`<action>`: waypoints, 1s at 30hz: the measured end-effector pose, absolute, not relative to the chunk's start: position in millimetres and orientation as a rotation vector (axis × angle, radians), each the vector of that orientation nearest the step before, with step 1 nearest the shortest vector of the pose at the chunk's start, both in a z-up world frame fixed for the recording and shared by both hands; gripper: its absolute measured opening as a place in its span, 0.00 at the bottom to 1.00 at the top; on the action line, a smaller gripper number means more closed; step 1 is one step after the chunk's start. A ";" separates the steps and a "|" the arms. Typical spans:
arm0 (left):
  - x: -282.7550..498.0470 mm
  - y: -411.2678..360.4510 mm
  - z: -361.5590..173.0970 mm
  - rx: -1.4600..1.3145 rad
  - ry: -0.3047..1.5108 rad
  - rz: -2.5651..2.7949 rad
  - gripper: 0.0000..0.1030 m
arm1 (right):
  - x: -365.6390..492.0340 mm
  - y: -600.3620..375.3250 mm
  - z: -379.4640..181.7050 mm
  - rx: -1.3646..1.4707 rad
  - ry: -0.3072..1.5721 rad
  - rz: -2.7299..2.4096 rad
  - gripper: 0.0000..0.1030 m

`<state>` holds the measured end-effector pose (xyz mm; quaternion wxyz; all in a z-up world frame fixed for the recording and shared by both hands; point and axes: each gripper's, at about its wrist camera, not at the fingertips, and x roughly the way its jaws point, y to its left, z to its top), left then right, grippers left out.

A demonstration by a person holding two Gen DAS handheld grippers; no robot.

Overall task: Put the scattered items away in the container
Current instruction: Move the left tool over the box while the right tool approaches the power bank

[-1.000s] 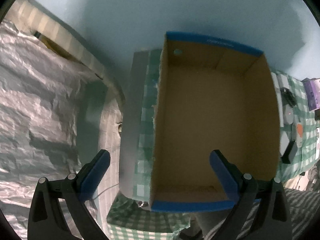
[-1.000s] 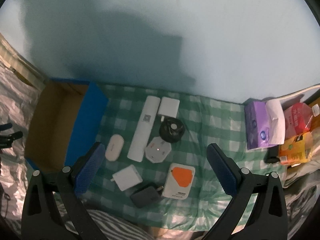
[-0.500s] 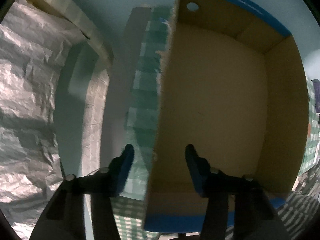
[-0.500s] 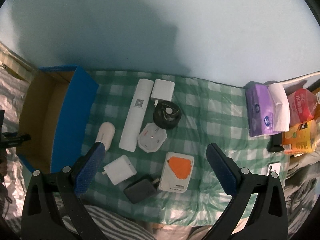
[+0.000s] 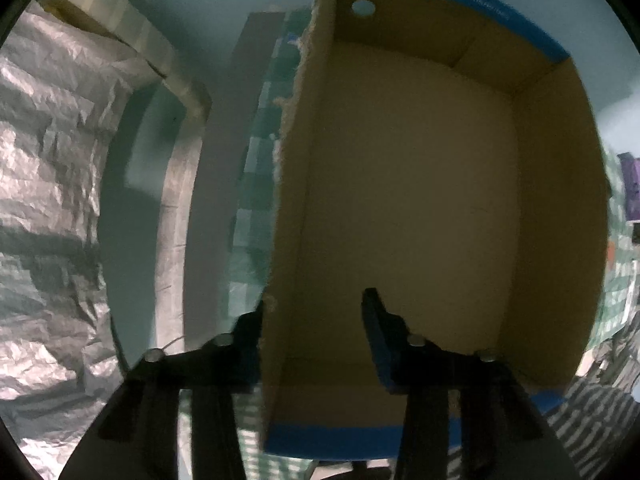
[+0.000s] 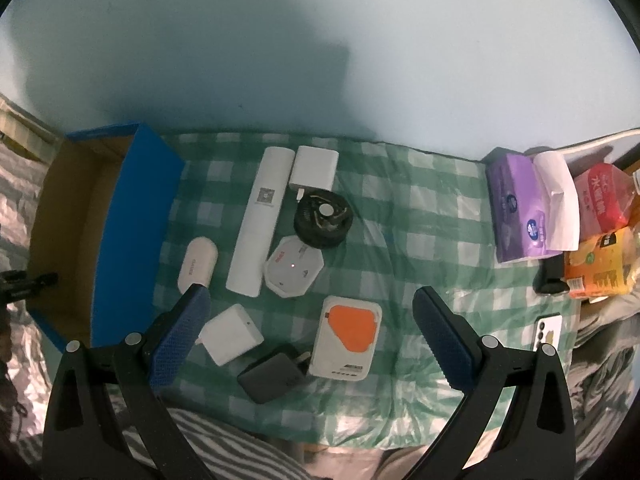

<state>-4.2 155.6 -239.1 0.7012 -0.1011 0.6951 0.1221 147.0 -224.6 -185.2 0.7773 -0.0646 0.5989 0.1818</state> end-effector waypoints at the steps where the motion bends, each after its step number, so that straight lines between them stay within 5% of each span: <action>1: -4.3 155.4 -239.1 -0.223 1.552 0.274 0.26 | 147.7 -225.4 -186.0 -0.137 1.297 0.390 0.99; 5: -6.1 155.8 -238.9 -0.251 1.565 0.255 0.12 | 150.7 -229.7 -191.4 -0.126 1.312 0.385 0.92; 13: -5.4 147.7 -240.3 -0.201 1.601 0.254 0.13 | 152.5 -241.9 -201.6 -0.099 1.348 0.364 0.91; 27: -5.1 149.8 -242.3 -0.209 1.605 0.236 0.11 | 154.5 -268.9 -302.0 -0.093 1.600 0.249 0.91; 30: -4.8 148.3 -240.4 -0.197 1.600 0.236 0.11 | 152.8 -266.8 -313.9 -0.084 1.615 0.253 0.85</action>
